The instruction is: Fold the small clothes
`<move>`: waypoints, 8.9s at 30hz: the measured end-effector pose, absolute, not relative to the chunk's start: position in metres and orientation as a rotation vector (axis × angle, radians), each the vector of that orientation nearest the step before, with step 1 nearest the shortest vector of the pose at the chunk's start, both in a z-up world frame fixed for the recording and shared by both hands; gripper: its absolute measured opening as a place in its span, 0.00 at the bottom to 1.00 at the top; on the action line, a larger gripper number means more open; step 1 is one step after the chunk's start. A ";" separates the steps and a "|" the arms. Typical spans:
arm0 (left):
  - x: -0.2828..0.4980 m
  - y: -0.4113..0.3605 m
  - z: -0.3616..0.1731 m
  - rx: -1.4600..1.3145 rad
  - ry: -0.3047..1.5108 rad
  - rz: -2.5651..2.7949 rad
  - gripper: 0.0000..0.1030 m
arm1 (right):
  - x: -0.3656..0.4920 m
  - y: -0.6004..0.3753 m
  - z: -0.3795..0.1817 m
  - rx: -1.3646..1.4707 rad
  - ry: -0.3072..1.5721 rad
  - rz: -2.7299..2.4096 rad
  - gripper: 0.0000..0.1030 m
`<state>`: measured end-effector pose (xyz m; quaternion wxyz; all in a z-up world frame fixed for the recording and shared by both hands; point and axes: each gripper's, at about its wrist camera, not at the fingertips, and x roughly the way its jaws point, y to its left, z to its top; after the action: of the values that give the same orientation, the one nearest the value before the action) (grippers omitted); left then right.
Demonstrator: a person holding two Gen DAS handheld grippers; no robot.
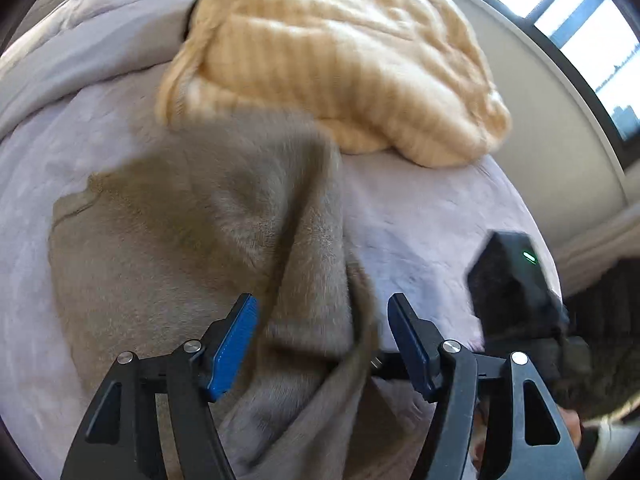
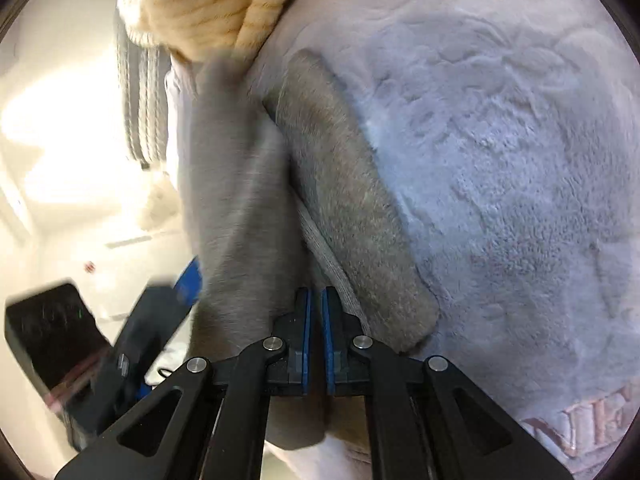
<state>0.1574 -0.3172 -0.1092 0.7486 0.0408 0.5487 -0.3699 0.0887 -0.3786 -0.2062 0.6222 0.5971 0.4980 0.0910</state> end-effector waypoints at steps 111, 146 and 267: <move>0.099 -0.170 -0.174 0.203 1.485 -0.323 0.95 | -0.005 -0.408 -0.160 0.836 1.453 -0.149 0.17; 0.222 -0.154 -0.170 -0.097 1.433 -0.309 0.99 | 0.045 -0.456 -0.157 1.026 1.268 0.127 0.63; 0.003 0.012 -0.127 0.061 1.502 -0.220 0.81 | -0.046 -0.162 -0.130 0.374 1.546 -0.016 0.08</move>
<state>0.0026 0.0117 -0.1271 0.7251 0.0278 0.6808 -0.0999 -0.0463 -0.1616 -0.1298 0.7002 0.1678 0.6939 -0.0071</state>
